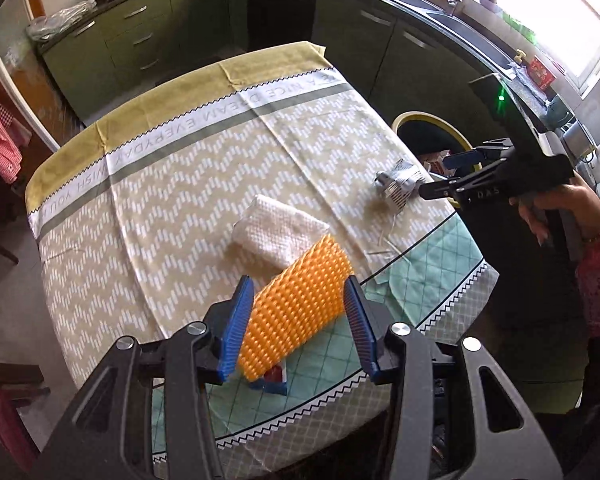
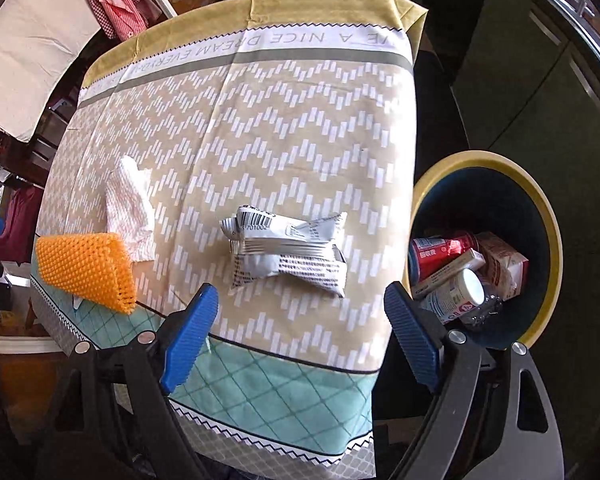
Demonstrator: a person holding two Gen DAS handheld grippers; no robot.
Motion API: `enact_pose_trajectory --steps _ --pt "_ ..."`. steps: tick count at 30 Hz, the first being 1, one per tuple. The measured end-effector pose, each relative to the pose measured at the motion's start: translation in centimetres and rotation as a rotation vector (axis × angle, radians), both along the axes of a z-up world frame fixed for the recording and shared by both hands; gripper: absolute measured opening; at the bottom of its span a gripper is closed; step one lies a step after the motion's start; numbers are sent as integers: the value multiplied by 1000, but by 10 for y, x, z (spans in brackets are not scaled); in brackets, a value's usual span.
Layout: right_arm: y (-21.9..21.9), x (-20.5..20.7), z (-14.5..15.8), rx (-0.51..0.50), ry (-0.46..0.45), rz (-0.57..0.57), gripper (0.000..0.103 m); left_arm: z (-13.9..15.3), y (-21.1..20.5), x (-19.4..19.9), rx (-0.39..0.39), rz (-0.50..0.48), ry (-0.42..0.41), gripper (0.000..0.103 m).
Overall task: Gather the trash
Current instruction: 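Grasp the foil snack packet with the right gripper and lift it, then carry the foil packet over the bin and open the right gripper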
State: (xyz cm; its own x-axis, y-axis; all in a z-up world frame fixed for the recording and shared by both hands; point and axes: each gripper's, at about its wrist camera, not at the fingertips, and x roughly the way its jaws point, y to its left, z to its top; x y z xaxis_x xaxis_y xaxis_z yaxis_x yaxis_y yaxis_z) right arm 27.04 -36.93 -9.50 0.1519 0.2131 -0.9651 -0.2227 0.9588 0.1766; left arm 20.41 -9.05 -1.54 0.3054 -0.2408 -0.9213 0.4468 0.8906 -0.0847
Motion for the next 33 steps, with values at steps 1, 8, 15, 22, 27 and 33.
enact_pose_trajectory --steps 1,8,15,22,27,33 --pt "7 3 -5 -12 11 9 84 -2 5 -3 -4 6 2 45" --pt "30 24 -29 -74 54 20 86 -5 18 -7 -15 16 -3 45" --pt "30 33 -40 -94 73 11 86 -7 20 -8 -18 9 2 46" --pt "39 36 -48 -109 89 16 77 -8 21 -9 -14 13 8 48" --pt "38 35 -49 -105 84 3 69 -9 19 -8 -13 8 7 49" --pt "27 34 -36 -64 72 -10 66 -14 8 -1 1 -8 17 52"
